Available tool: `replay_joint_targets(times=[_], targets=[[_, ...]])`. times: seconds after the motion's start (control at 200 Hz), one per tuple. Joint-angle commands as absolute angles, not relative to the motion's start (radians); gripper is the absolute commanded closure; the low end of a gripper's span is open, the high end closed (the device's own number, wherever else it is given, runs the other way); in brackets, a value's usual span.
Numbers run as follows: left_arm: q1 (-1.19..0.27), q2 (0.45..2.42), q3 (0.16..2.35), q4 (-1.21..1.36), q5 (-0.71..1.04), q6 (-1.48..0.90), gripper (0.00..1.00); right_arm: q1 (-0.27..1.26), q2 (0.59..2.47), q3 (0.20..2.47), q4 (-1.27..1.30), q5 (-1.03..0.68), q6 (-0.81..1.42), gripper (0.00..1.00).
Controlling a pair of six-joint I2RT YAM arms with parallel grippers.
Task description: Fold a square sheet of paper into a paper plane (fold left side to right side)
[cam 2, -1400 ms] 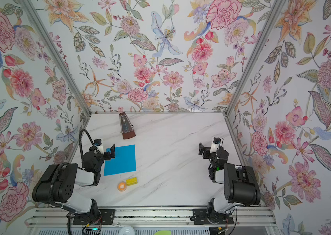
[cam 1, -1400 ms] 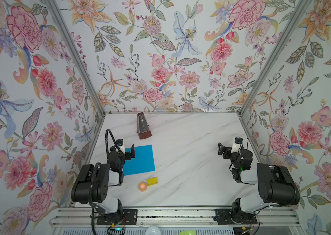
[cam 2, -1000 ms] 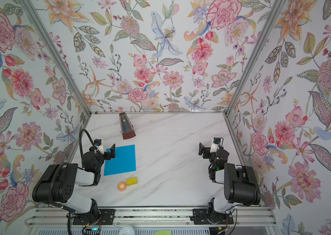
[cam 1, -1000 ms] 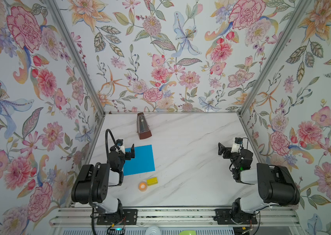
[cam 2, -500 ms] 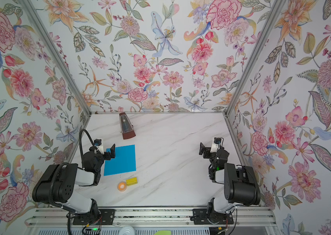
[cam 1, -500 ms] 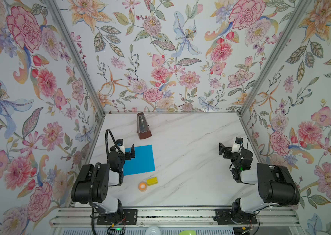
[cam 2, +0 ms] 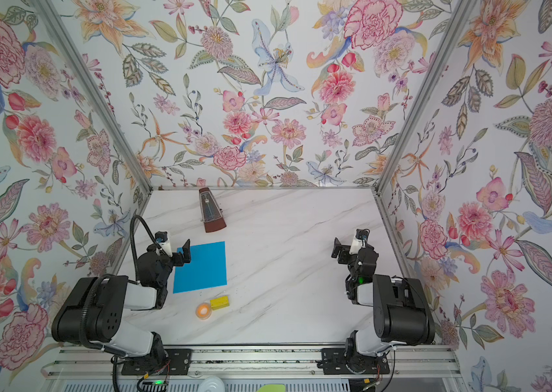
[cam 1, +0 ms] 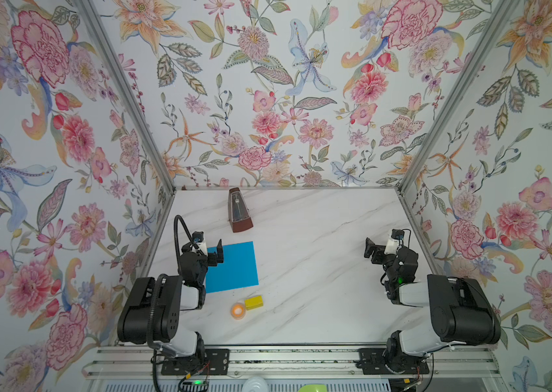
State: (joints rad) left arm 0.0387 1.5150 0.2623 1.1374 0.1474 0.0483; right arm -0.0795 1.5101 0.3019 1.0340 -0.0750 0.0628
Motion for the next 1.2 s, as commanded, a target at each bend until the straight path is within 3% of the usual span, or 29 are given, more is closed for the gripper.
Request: replay_joint_targets(times=[0.0, 0.37, 0.711, 0.921, 1.191], targets=[[0.021, 1.422, 0.316, 1.017, 0.045, 0.032, 0.01, -0.061, 1.459, 0.32, 0.981, 0.011, 0.049, 0.01], [-0.225, 1.294, 0.552, 0.462, -0.242, 0.019, 0.02, -0.035, 1.336, 0.489, 0.494, 0.014, 0.113, 0.01], [-0.279, 1.395, 0.786, -0.009, -0.075, -0.181, 0.03, 0.213, 1.299, 0.616, 0.193, 0.1, 0.04, 0.04], [-0.281, 1.457, 0.798, -0.076, 0.072, -0.255, 0.04, 0.312, 1.293, 0.668, 0.069, 0.042, 0.234, 0.08], [-0.287, 1.581, 0.827, -0.136, 0.211, -0.321, 0.07, 0.393, 1.307, 0.681, 0.089, -0.014, 0.445, 0.14]])
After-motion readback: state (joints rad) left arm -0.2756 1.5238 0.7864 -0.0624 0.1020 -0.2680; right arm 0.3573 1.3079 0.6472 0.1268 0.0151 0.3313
